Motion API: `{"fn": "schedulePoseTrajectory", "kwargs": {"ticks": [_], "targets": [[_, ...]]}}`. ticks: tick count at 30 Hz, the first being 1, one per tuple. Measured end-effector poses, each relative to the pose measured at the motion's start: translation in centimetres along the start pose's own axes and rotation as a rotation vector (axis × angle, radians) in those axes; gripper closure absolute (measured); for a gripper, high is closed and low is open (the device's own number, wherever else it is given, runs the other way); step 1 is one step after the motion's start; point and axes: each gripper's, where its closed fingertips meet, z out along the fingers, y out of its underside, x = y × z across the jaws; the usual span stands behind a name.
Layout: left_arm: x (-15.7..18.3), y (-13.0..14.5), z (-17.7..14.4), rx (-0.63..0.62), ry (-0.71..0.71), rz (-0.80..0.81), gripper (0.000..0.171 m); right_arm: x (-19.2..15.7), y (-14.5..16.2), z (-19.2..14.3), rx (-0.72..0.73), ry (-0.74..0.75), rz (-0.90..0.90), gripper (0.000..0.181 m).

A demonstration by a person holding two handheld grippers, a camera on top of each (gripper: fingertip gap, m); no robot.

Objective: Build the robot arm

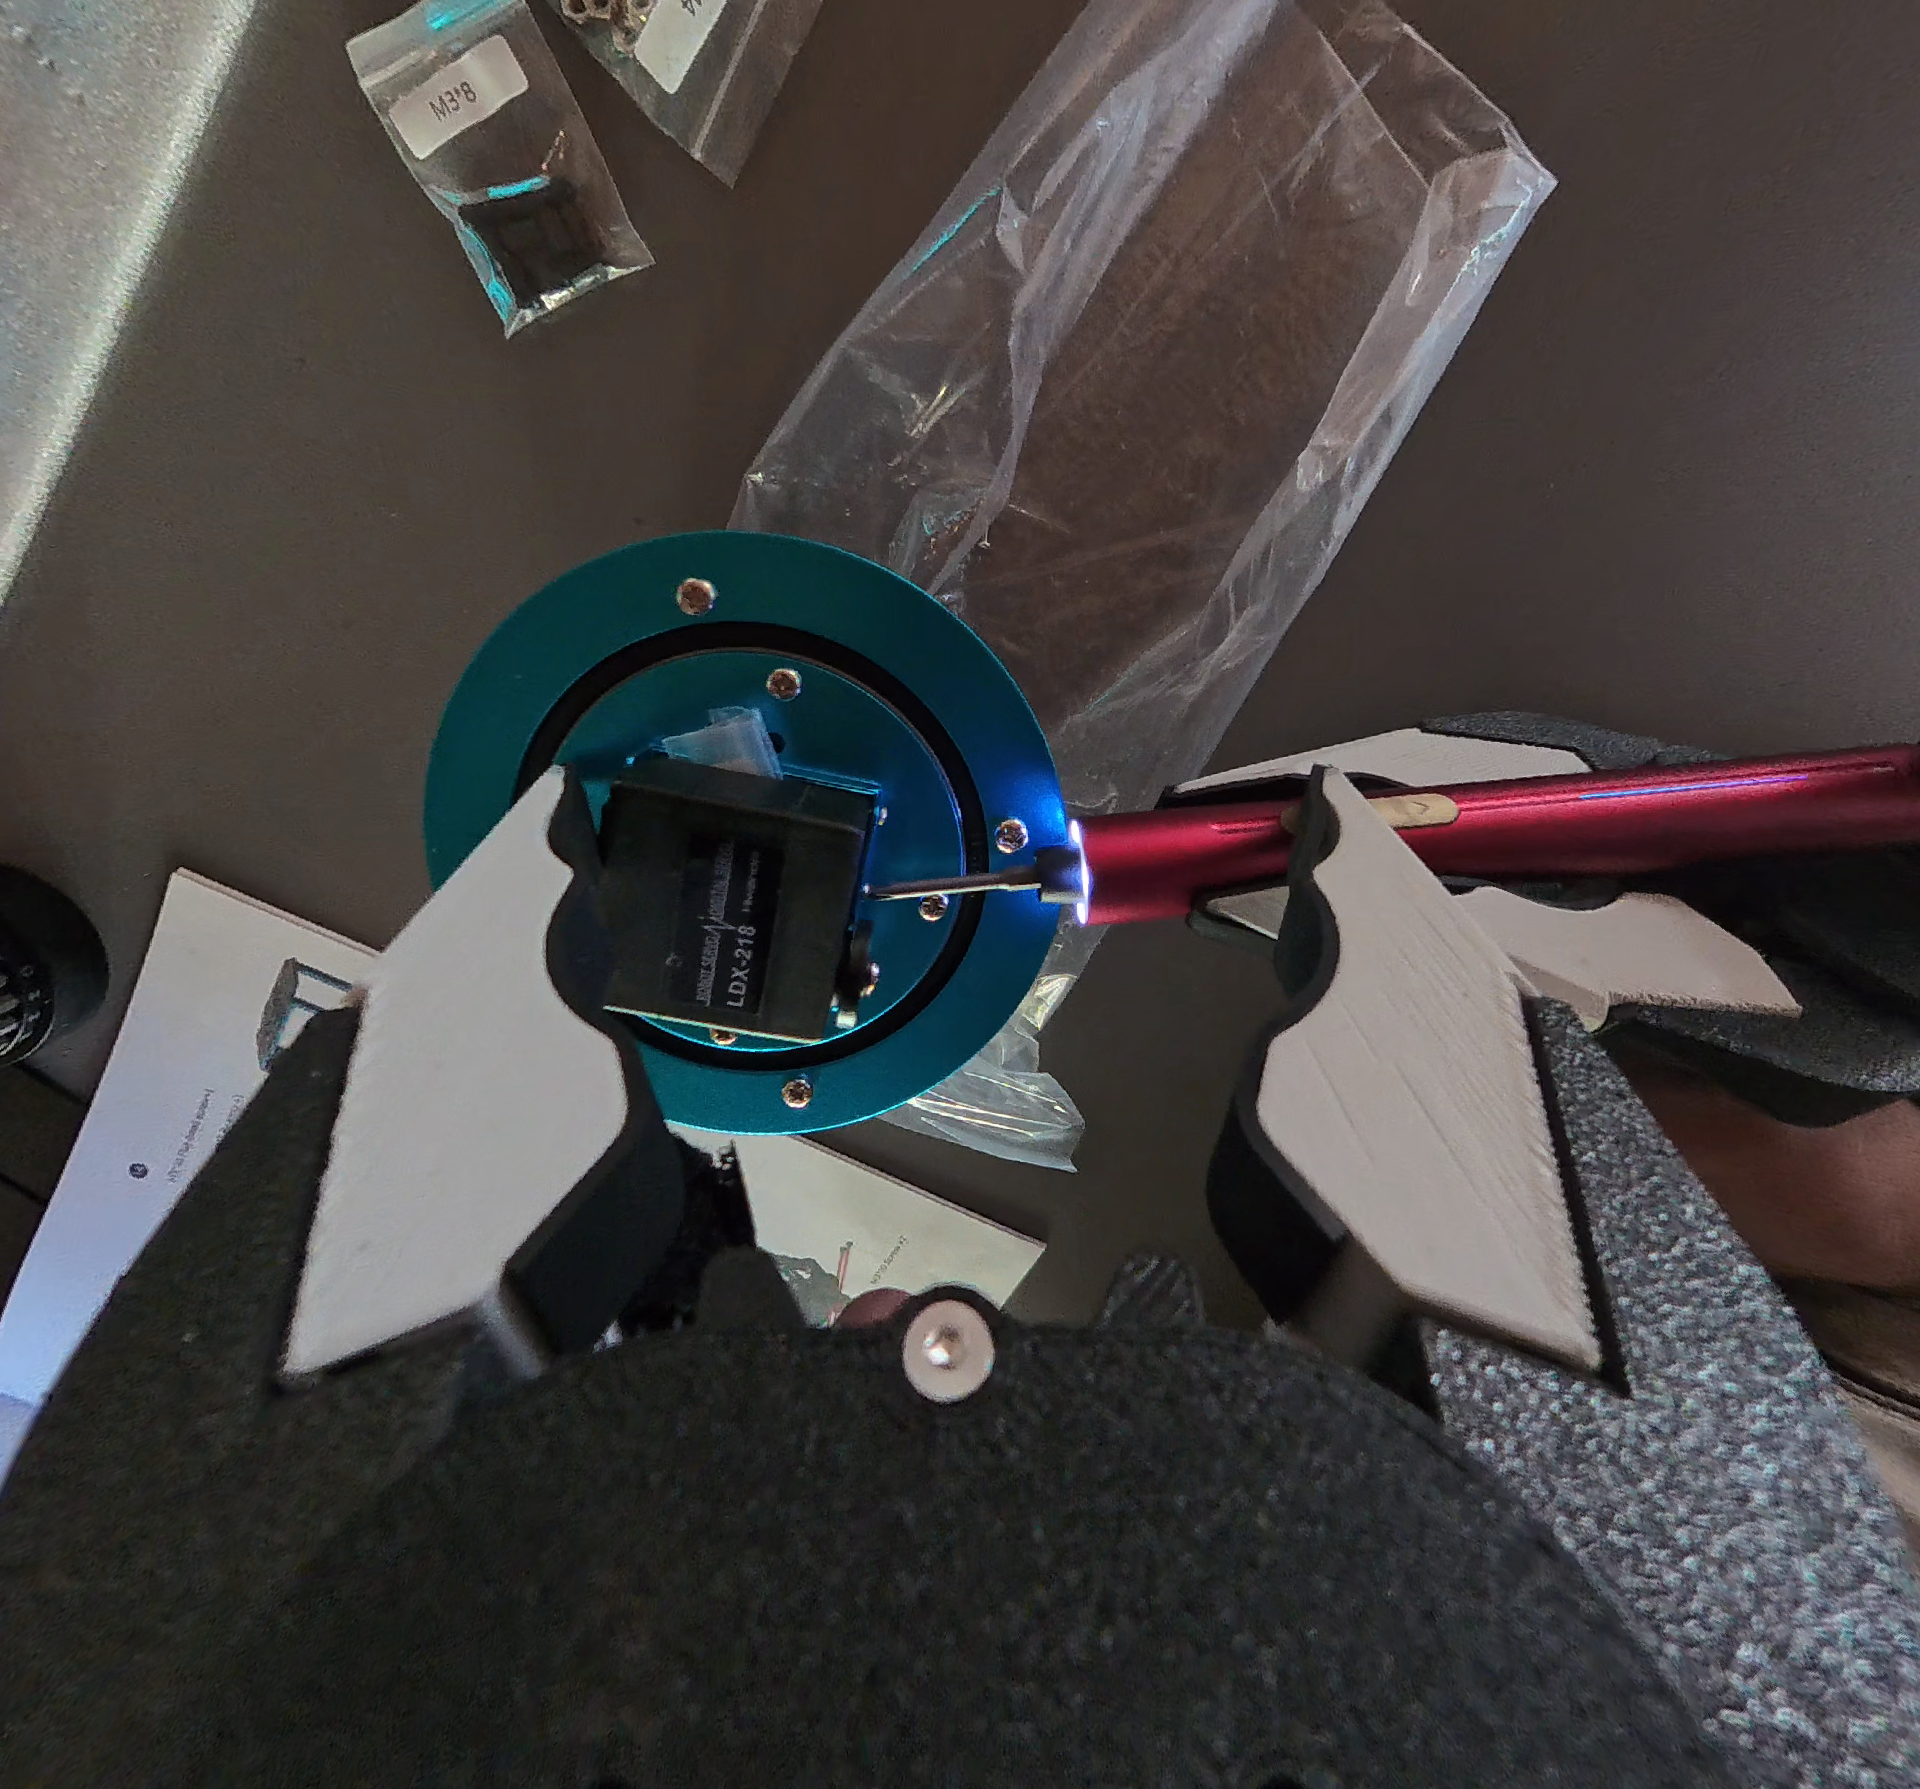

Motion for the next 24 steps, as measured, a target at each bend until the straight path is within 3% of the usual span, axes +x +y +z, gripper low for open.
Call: {"fn": "schedulePoseTrajectory", "kwargs": {"ticks": [4, 13, 16, 24], "targets": [[-0.3, -0.2, -0.3, 0.016, 0.014, -0.019, 0.056, 0.1, -0.3, -0.1, 0.014, -0.003, 0.007, 0.160], [-0.1, -0.2, -0.4, 0.026, 0.039, -0.012, 0.054, 0.0, -0.3, -0.1, 0.013, -0.002, 0.000, 0.160], [0.7, -0.1, -0.4, 0.016, 0.082, 0.000, 0.035, 0.0, -0.3, -0.1, 0.013, -0.004, 0.003, 0.160], [0.2, -0.3, -0.5, 0.030, 0.074, -0.022, 0.047, 0.0, -0.3, -0.1, 0.012, -0.003, 0.001, 0.161]]}}
